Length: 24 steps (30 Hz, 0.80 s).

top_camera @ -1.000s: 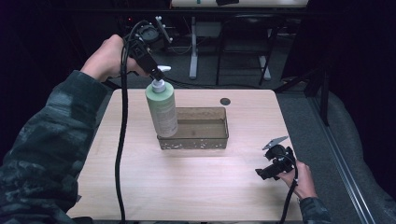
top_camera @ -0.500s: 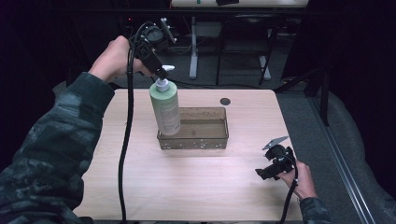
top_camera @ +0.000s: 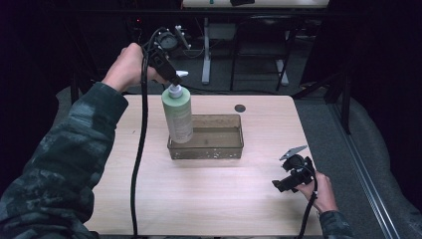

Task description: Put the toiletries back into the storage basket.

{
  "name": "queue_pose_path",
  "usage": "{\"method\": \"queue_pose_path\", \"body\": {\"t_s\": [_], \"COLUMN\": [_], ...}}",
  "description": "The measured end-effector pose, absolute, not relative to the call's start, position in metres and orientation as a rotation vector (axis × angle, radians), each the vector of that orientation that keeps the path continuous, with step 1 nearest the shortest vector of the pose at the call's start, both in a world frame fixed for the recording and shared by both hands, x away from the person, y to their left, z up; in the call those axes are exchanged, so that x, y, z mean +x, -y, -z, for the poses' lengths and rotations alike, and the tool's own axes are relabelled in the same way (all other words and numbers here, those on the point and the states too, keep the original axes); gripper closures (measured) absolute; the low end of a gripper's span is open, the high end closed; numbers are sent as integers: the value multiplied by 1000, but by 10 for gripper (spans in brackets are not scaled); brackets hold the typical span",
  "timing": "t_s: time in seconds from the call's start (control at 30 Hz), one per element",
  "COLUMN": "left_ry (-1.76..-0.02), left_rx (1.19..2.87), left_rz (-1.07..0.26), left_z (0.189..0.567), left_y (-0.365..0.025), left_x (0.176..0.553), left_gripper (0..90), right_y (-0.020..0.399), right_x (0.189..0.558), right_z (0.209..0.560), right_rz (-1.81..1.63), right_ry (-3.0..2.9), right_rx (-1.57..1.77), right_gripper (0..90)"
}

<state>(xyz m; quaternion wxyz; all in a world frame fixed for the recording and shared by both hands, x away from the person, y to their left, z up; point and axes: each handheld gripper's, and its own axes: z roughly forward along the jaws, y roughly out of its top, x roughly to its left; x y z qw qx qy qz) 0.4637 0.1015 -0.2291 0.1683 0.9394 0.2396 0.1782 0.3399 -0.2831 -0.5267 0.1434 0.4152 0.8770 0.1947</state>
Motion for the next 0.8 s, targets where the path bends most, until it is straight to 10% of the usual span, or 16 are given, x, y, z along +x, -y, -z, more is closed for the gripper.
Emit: {"method": "queue_pose_path", "body": {"t_s": [0.8], "left_ry": [-707], "left_rx": [2661], "left_rz": [-478], "left_z": [255], "left_y": [-104], "left_x": [475], "left_gripper": [629], "right_y": [282], "right_x": [340], "right_z": [527], "right_rz": [-554], "right_ry": [-2535], "right_rx": [1190], "right_gripper": [8]}}
